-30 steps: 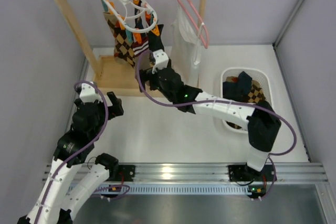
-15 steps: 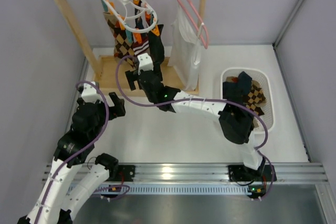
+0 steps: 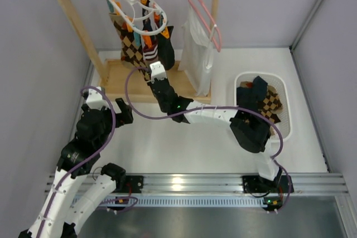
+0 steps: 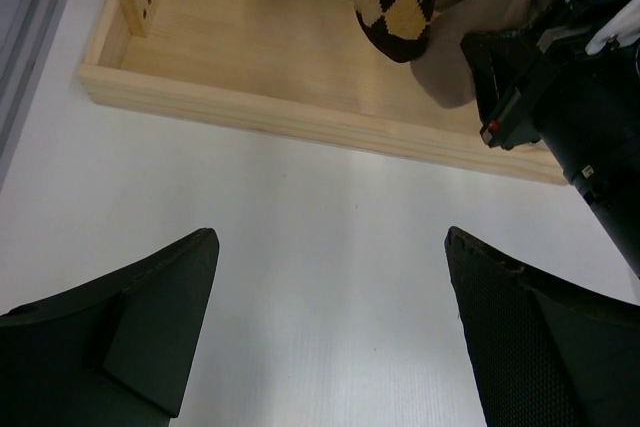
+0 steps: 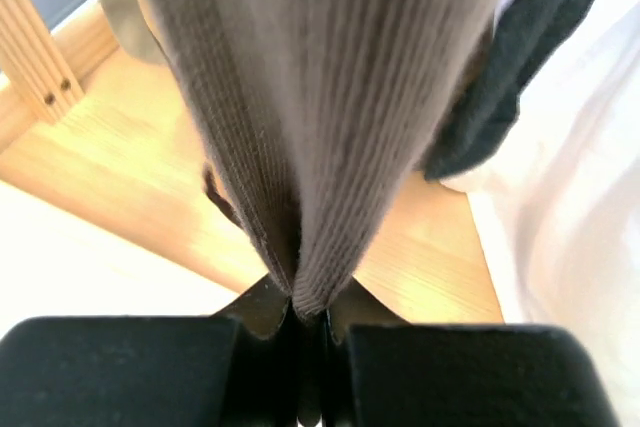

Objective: Remove the socks clipped to the hanger

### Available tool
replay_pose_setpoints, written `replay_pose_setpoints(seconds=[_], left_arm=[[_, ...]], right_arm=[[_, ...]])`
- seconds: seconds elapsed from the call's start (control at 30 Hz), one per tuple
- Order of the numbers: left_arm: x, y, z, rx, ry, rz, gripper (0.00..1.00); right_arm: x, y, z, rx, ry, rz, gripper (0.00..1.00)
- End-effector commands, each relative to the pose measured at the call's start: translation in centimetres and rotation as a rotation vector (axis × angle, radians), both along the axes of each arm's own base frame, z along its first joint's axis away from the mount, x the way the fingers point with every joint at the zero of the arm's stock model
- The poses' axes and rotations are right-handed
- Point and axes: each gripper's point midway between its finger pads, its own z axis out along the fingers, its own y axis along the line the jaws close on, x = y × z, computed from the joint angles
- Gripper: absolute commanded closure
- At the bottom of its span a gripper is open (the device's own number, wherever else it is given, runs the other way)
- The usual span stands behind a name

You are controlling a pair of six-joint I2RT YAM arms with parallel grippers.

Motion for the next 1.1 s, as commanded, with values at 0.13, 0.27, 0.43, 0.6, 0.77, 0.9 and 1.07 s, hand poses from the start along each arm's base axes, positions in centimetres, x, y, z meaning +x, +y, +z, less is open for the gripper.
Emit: replay_pose_setpoints(seconds=[0.13,0.27,0.43,0.6,0.77,0.9,1.07], left_arm=[[-0.1,-1.9,9.8,-0.178,-0.188,-0.070,0.02],[0.2,-5.2,15.4,-0.269,-0.224,-0.219,0.01],[2.2,-10.2,20.1,-0.352,-0.200,-0.414,0.01],[6.1,-11.3,21.2,-0.377,-0.174,-0.360,0.01],[8.9,-12.4,22.5,-0.396,-0.171,-0.345,0.01],[11.2,-12.9,21.6,-0.376,-0.145,-0.318,0.02],[12.5,-12.0,21.5,-0.333,-0.173,-0.257,0.02]], right_arm=[[-3.7,-2.2,6.1,0.121,-0.088,0.061,1.00],[-6.1,-2.7,5.3,0.142,-0.037,0.132,1.00],[-8.4,-3.5,6.0,0.183,0.012,0.210,1.00],[-11.3,-3.7,6.3,0.234,0.053,0.346,1.00],[-13.0,-4.0,6.6,0.238,0.084,0.426,1.00],[-13.9,-4.5,7.3,0.255,0.093,0.454,1.00],[-14.6,-5.1,7.0,0.245,0.109,0.472,0.99]])
